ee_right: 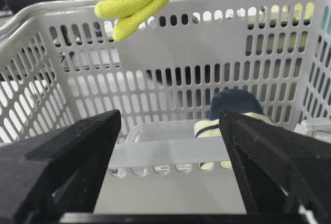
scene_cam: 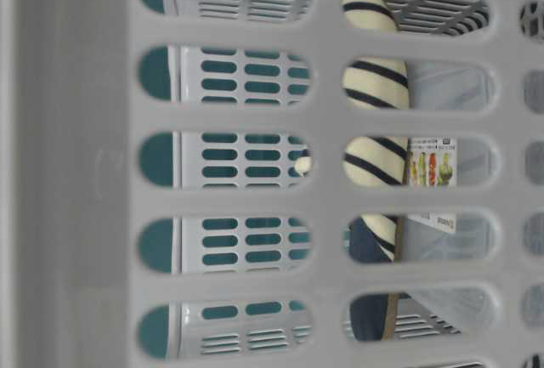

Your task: Pick up the yellow cloth from the shopping basket with the left arm.

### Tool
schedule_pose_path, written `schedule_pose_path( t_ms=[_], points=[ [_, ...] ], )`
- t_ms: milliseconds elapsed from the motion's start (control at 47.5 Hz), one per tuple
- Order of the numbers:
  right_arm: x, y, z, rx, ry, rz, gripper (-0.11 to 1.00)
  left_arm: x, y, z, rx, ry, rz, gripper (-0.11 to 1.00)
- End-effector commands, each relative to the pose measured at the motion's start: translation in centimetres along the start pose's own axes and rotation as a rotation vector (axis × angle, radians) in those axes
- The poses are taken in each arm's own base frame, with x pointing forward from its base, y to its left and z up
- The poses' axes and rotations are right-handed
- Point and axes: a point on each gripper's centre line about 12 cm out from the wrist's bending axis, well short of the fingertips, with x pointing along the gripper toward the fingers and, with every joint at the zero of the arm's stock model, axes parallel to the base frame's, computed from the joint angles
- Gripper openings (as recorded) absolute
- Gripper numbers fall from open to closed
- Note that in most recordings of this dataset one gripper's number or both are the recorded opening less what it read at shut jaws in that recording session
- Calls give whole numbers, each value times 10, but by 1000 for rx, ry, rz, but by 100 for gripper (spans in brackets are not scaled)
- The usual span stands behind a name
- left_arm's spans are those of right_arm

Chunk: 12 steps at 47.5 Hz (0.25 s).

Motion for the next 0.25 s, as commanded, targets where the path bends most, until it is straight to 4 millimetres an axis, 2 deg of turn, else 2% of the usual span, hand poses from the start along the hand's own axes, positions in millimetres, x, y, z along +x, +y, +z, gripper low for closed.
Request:
schedule_pose_path(
  t_ms=[0, 231],
  points=[
    [1, 0, 3, 6, -8, 0, 74, -13, 0, 1, 4, -37, 0, 16],
    [1, 0, 0, 25, -2, -2, 74, -5, -1, 0, -2, -14, 0, 16]
  ],
)
